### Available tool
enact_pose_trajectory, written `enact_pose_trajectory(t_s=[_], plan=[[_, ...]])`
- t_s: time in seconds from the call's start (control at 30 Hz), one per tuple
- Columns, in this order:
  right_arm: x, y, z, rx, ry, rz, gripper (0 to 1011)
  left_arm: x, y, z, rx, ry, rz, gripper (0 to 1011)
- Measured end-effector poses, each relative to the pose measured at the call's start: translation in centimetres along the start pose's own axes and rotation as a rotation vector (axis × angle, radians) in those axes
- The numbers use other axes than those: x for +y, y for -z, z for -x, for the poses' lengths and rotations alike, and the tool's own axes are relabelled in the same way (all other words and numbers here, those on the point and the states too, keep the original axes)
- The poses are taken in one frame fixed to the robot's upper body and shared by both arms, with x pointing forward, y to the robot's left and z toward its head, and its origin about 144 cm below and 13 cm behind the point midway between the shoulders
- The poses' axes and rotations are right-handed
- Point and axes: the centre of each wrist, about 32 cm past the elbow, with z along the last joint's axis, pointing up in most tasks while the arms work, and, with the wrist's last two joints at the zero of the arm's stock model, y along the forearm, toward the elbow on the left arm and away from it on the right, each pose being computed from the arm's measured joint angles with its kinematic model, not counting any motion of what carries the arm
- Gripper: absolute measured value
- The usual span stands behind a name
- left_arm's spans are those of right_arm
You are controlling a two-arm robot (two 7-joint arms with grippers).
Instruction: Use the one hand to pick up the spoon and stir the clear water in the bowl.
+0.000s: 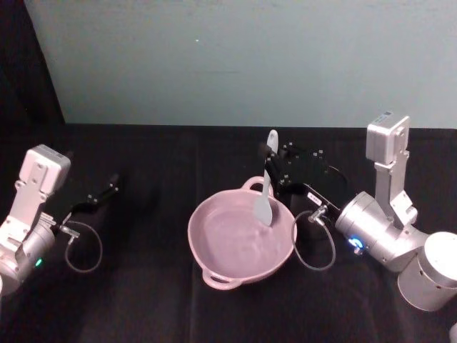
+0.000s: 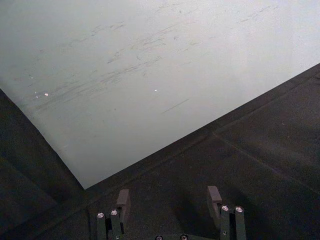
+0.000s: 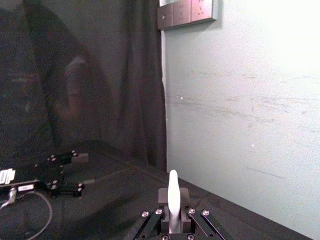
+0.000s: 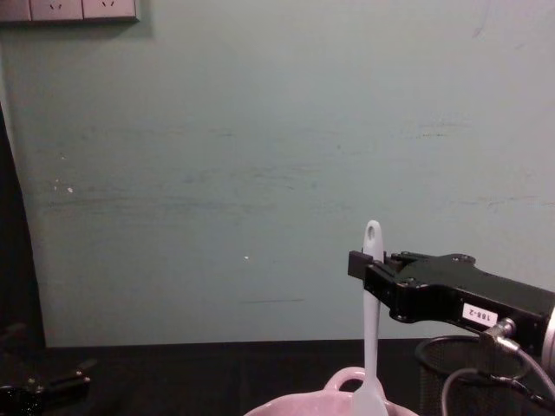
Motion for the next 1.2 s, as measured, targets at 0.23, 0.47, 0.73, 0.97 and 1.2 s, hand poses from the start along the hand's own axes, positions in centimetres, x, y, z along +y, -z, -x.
enact_pose_trajectory(t_s=[0.23, 0.47, 0.73, 0.97, 1.2], plan=[[-0.1, -0.2, 1.1, -0.017, -0.042, 0.019, 125, 0.0, 0.0, 0.0, 0.000, 0.000, 0.000, 1005], [0.6, -0.5, 3.2, -0.028, -0.126, 0.020, 125, 0.0, 0.0, 0.0, 0.000, 0.000, 0.000, 1005], [1.6, -0.5, 4.5, -0.004, -0.174, -0.003, 125, 0.0, 0.0, 0.0, 0.000, 0.000, 0.000, 1005], [1.9, -0.7, 4.7, 0.006, -0.184, -0.021, 125, 0.0, 0.0, 0.0, 0.000, 0.000, 0.000, 1005], [1.5, -2.5, 3.9, 0.017, -0.169, -0.080, 125, 0.0, 0.0, 0.0, 0.000, 0.000, 0.000, 1005]])
